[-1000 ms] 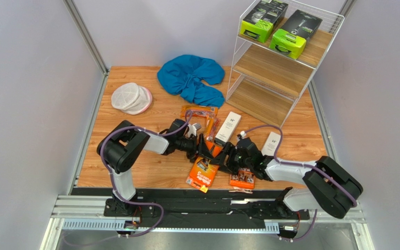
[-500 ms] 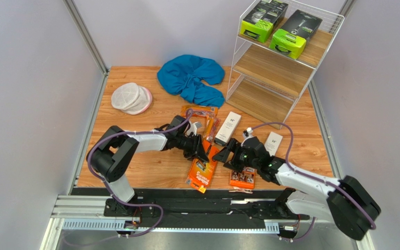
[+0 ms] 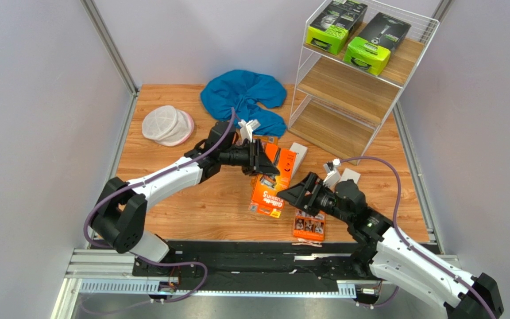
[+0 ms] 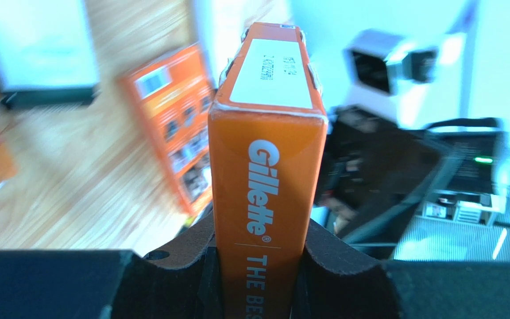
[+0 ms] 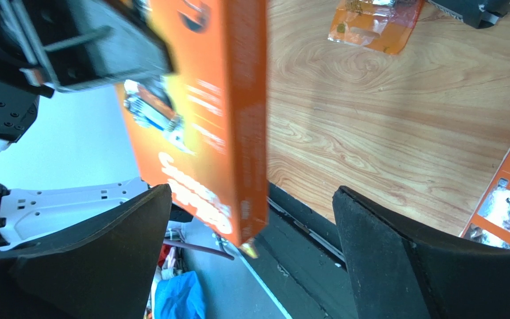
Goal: Place and organize the shaving razors onto the shelf
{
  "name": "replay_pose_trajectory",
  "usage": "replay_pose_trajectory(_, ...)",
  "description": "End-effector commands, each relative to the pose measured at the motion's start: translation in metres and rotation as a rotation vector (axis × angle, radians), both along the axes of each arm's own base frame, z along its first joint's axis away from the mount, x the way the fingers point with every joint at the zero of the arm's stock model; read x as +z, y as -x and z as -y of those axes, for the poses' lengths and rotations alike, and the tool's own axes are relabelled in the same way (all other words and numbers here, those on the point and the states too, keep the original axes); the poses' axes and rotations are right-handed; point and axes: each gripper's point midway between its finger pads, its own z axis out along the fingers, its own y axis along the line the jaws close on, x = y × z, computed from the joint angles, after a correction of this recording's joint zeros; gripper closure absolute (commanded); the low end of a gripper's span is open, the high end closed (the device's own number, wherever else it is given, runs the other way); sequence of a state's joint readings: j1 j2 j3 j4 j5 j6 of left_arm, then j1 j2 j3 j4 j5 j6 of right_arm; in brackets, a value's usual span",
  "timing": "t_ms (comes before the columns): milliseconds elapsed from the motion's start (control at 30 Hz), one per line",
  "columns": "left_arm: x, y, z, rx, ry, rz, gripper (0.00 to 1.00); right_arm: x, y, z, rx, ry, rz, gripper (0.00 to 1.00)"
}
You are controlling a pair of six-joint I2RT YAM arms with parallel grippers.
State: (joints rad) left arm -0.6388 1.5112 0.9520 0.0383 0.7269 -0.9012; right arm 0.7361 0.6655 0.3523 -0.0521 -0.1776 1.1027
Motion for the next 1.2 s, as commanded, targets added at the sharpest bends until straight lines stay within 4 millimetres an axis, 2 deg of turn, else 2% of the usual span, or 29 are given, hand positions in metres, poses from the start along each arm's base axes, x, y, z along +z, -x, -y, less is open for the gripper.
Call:
replay_pose_trajectory(0, 0.066, -0.003, 0.011, -0.019, 0.153, 0.076, 1.00, 0.017, 0.001, 0.003, -0.013, -0.051, 0.035, 0.05)
replay_pose_trajectory(67, 0.073, -0.003, 0.011, -0.017, 0.166, 0.090, 1.00, 0.025, 0.002, 0.000, -0.001, -0.089, 0.046, 0.07)
replay_pose_trajectory(100, 0.074, -0.004, 0.011, -0.012, 0.168, 0.091, 1.00, 0.022, 0.003, -0.001, 0.004, -0.088, 0.030, 0.09)
replay_pose_trajectory(133, 0.075, -0.005, 0.011, -0.008, 0.171, 0.091, 1.00, 0.031, 0.003, -0.006, 0.024, -0.120, 0.048, 0.12)
replay_pose_trajectory(233, 0.080, -0.005, 0.014, -0.010, 0.206, 0.066, 1.00, 0.038, 0.004, -0.012, 0.045, -0.161, 0.053, 0.18)
replay_pose_trajectory(300, 0.083, -0.004, 0.016, -0.011, 0.238, 0.062, 1.00, 0.038, 0.004, -0.013, 0.048, -0.183, 0.046, 0.21)
replay_pose_trajectory(433, 0.087, -0.005, 0.015, 0.006, 0.246, 0.074, 1.00, 0.042, 0.005, -0.016, 0.060, -0.211, 0.045, 0.37)
replay_pose_trajectory(500, 0.088, -0.006, 0.016, 0.003, 0.251, 0.072, 1.00, 0.042, 0.005, -0.015, 0.052, -0.218, 0.047, 0.40)
replay_pose_trajectory(567, 0.090, -0.005, 0.016, -0.001, 0.260, 0.072, 1.00, 0.051, 0.006, -0.014, 0.050, -0.251, 0.073, 0.46)
replay_pose_trajectory(667, 0.087, -0.006, 0.014, 0.015, 0.256, 0.071, 1.00, 0.059, 0.008, -0.014, 0.063, -0.269, 0.093, 0.58)
replay_pose_trajectory(733, 0.086, -0.006, 0.014, 0.020, 0.253, 0.073, 1.00, 0.064, 0.010, -0.015, 0.076, -0.278, 0.103, 0.70)
replay_pose_trajectory(900, 0.085, -0.010, 0.013, 0.038, 0.247, 0.073, 1.00, 0.067, 0.011, -0.014, 0.079, -0.285, 0.111, 0.90)
replay_pose_trajectory(1033, 0.079, -0.013, 0.009, 0.055, 0.215, 0.069, 0.93, 0.068, 0.012, -0.012, 0.075, -0.273, 0.121, 0.95)
replay_pose_trajectory(1100, 0.077, -0.015, 0.004, 0.062, 0.188, 0.094, 0.80, 0.070, 0.011, -0.012, 0.072, -0.272, 0.125, 0.97)
replay_pose_trajectory(1133, 0.070, -0.014, 0.002, 0.071, 0.147, 0.075, 0.75, 0.070, 0.011, -0.012, 0.074, -0.271, 0.127, 0.98)
replay_pose_trajectory(1167, 0.072, -0.016, -0.001, 0.068, 0.130, 0.117, 0.60, 0.072, 0.011, -0.012, 0.073, -0.273, 0.128, 0.98)
